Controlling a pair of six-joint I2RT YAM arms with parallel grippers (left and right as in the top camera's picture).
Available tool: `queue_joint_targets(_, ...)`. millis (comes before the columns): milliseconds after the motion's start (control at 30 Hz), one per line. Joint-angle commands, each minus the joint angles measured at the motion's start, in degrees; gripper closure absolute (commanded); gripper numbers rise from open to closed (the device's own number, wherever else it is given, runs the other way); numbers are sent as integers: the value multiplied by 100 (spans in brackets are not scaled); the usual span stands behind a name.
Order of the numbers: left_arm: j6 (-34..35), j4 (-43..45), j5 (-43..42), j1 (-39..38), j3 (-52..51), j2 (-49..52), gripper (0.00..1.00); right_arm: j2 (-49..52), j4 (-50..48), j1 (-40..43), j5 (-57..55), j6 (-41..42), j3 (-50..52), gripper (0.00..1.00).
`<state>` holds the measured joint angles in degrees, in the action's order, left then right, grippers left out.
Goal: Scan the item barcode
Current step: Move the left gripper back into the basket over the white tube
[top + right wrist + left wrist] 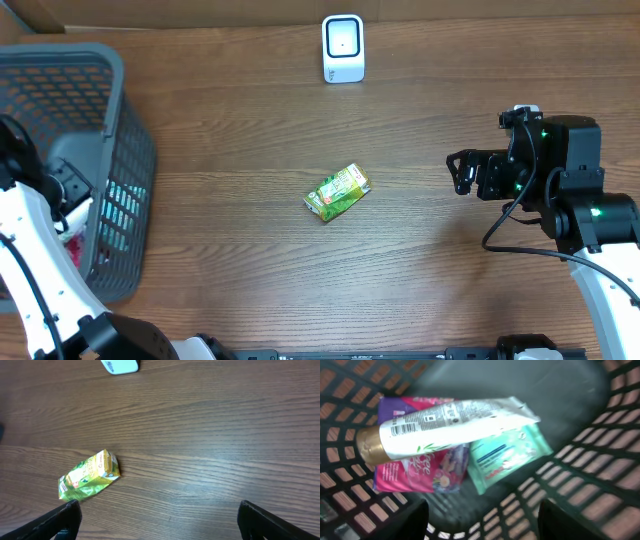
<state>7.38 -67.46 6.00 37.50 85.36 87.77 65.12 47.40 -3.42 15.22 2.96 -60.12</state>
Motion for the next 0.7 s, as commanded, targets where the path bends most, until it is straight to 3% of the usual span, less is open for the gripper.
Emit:
queue_joint_targets(0, -439, 116, -118, -39, -323, -22, 37, -7, -33, -26, 31, -42, -177, 0)
queue_joint_targets(433, -529, 413, -118, -39, -385, -15, 39, -7, -33, -26, 31, -42, -177, 0)
queue_joint_targets(667, -614, 173, -116, -39, 411, -15, 38, -7, -33, -26, 31, -42, -177, 0)
